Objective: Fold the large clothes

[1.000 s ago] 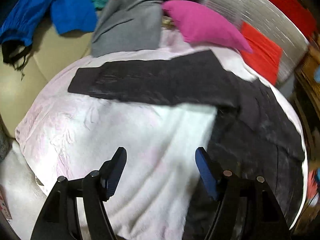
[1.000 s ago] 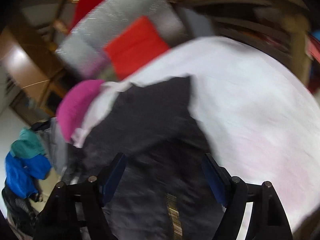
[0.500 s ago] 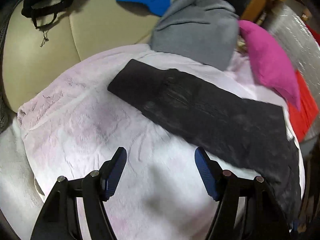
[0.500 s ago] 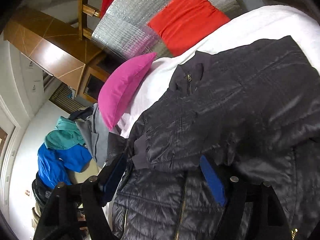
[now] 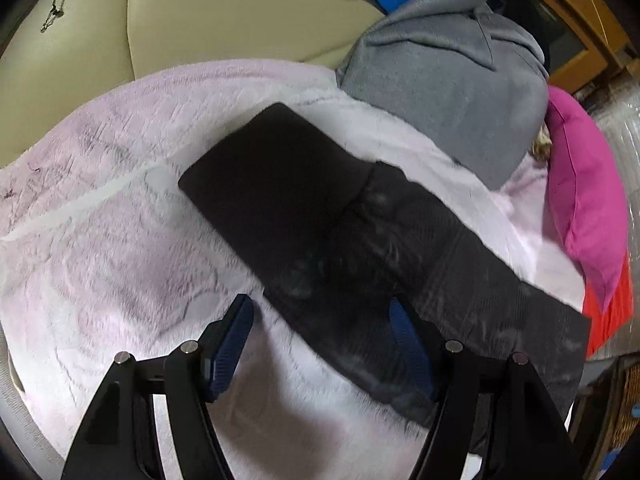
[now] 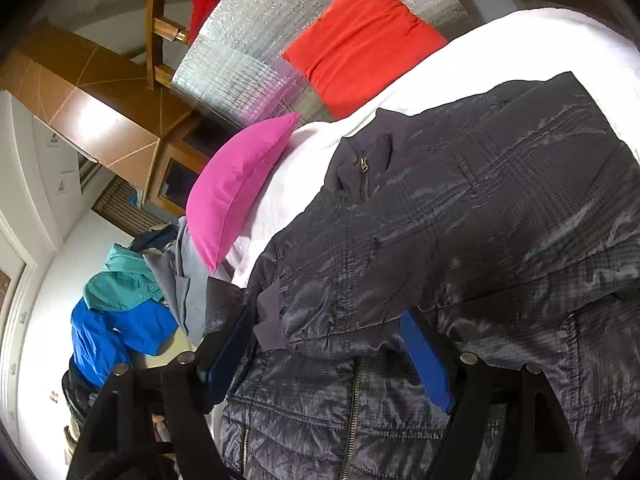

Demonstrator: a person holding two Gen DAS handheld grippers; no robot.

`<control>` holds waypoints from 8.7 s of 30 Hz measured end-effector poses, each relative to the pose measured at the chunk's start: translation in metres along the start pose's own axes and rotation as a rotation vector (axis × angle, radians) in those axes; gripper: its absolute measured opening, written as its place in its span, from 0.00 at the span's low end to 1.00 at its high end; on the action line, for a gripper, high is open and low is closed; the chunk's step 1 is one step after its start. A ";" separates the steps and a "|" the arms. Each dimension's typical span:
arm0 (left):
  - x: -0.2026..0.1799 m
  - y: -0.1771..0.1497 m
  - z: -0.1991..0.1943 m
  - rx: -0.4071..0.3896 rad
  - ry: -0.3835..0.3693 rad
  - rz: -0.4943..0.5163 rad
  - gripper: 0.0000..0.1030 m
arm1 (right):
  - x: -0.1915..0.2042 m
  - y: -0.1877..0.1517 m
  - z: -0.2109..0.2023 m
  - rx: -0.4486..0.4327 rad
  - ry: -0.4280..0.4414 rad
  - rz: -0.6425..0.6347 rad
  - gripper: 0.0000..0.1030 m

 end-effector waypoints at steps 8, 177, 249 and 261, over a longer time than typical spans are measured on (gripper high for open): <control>0.002 0.013 0.007 -0.049 0.031 0.018 0.30 | -0.002 0.002 -0.001 -0.012 -0.003 -0.009 0.77; -0.248 -0.216 -0.067 -0.039 -0.417 0.710 0.15 | -0.108 0.059 -0.021 -0.103 -0.183 0.116 0.23; -0.276 -0.268 -0.085 -0.206 -0.317 1.147 0.72 | -0.067 0.061 0.006 -0.044 -0.244 -0.171 0.41; -0.284 -0.274 -0.091 -0.244 -0.336 1.151 0.72 | -0.074 0.058 0.068 -0.002 -0.303 -0.273 0.42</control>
Point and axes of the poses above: each gripper's, at about its wrist camera, not at the fingertips, and z roughly the way its jaws point, x to its left, y to its top, the point moved 4 cm from there along z, roughly the way its jaws point, and after that the axes turned 13 degrees about -x, right-handed, at the moved point
